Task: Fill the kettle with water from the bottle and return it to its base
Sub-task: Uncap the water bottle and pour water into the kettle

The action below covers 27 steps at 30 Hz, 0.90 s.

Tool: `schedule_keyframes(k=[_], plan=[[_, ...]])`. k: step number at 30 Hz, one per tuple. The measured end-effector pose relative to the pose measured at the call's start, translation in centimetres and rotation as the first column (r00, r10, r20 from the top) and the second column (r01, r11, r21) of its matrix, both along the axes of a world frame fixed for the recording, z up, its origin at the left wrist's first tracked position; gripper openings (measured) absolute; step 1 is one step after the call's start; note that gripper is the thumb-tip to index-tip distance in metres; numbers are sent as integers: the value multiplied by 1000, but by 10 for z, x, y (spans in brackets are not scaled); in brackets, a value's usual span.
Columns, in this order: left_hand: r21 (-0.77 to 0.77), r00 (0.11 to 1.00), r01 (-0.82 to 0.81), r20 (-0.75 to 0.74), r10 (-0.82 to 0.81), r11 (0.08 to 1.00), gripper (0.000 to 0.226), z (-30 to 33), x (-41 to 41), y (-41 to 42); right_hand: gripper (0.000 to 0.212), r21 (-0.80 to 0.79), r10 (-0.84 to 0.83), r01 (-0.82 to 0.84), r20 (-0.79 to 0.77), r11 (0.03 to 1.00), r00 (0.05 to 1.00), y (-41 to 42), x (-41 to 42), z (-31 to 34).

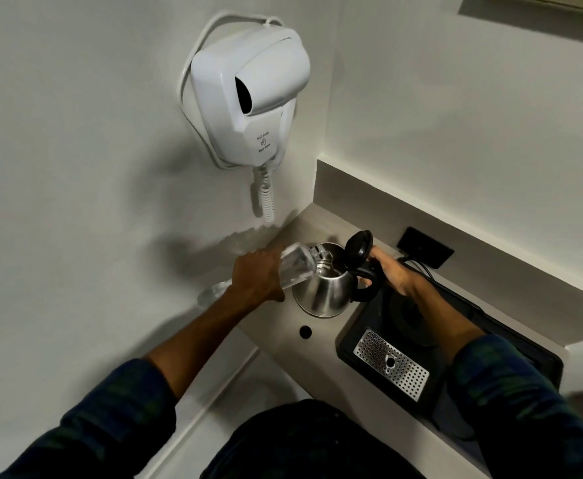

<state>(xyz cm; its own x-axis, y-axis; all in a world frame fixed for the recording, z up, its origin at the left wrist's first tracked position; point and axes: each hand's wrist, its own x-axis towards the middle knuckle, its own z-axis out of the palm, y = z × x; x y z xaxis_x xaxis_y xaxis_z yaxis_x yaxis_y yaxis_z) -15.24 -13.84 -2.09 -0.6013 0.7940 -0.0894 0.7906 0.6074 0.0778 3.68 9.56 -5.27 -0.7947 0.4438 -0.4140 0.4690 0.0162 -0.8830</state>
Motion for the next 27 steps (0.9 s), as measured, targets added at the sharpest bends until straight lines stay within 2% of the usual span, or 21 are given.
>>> schedule_keyframes(k=[2,8,12,14,17,21,24,27], plan=[[90,996,-31,82,23,995,108,-2,0,1,78,7,6,-6,-1,1000,1000,0,0,0],[325,950,-146,309,41,934,103,-12,0,1,61,-9,-5,5,-8,1000,1000,-3,0,5],[441,912,-280,399,93,853,98,-29,0,1,59,-7,19,-19,7,1000,1000,-3,1,8],[500,886,-349,451,106,793,94,-38,-1,-1,65,2,24,-24,7,1000,1000,-3,1,9],[545,850,-458,498,168,703,87,-49,-1,-5,78,21,15,-15,7,1000,1000,-3,1,9],[588,809,-536,562,170,606,88,-64,-5,-13,67,15,-1,1,11,1000,1000,-4,1,10],[602,802,-556,570,179,573,89,-75,-6,-22,87,21,-12,12,16,1000,1000,-3,1,7],[597,759,-617,623,188,512,96,-84,-8,-30,88,2,-1,1,17,1000,1000,-5,0,5]])
